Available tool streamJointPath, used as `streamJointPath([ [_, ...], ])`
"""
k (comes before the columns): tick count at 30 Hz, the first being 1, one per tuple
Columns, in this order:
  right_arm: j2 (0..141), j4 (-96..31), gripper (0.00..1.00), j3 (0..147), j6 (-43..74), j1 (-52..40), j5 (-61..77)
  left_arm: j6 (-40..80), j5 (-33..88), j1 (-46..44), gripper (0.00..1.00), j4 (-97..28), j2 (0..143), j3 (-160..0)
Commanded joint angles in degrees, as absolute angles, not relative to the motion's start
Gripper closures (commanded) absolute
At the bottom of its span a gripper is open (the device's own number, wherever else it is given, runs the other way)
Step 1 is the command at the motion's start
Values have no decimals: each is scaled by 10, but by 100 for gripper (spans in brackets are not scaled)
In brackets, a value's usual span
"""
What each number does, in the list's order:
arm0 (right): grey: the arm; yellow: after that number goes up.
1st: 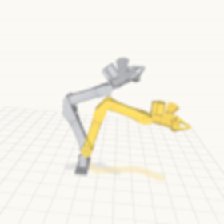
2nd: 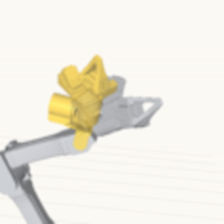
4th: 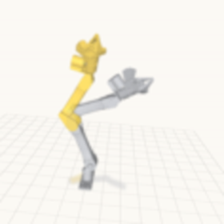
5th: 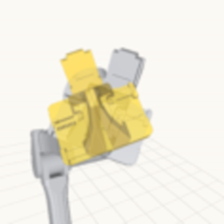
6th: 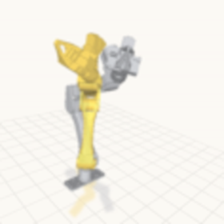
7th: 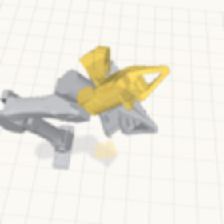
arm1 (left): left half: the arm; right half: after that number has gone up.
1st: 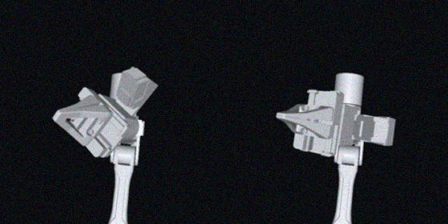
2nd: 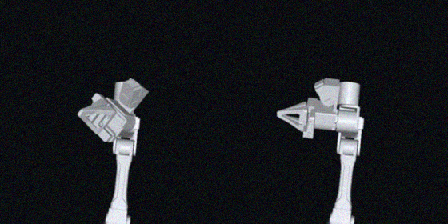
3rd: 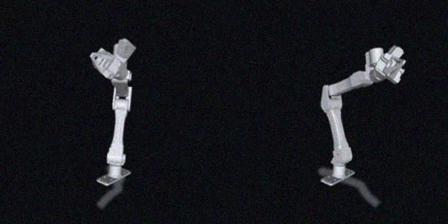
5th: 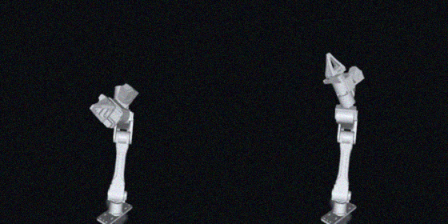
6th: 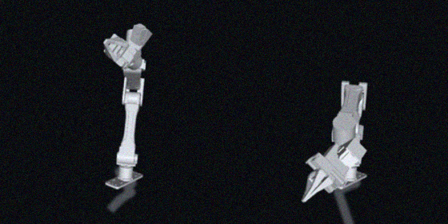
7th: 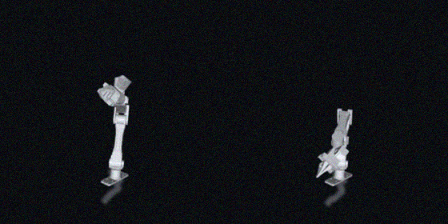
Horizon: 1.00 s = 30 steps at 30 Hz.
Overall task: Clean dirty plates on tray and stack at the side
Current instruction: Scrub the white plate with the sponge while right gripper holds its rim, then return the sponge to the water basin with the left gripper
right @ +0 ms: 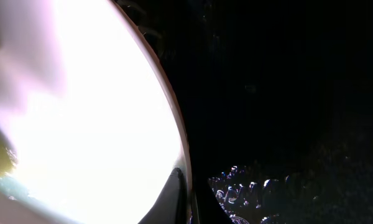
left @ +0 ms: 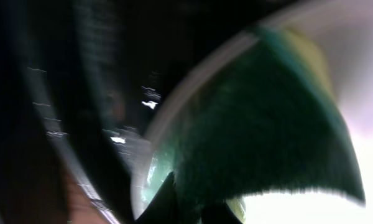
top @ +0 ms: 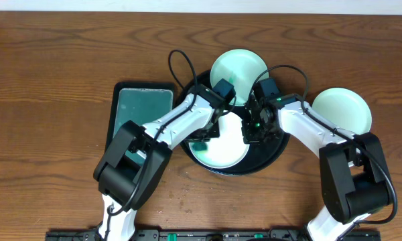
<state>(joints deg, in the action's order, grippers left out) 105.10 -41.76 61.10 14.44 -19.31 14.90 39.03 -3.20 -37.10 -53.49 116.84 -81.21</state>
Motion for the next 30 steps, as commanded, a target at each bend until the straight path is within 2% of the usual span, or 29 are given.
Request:
streamJointPath([
  [1,1069,-425,99,602,130,-196,108,384,-203,-340,93,-554,1208,-796],
  [3,1069,-425,99,602,130,-196,108,384,-193,-339,93,-548,1208,-798],
  [6,1069,-425,99,602,130,-196,108,374,-117,-342,93,-527,1209,-797],
  [12,1069,-425,99,602,130,-196,108,317,249,-356,93,-386,1209,-780],
  [15,1069,-426,99,602,130,-196,108,317,333,-373,92,-343,1209,-775],
  [23,1069,-426,99,602,130,-196,108,317,331,-383,93,-371,1207,-775],
  [30,1069,-425,99,602,130,-196,107,309,175,-342,92,-473,1122,-776],
])
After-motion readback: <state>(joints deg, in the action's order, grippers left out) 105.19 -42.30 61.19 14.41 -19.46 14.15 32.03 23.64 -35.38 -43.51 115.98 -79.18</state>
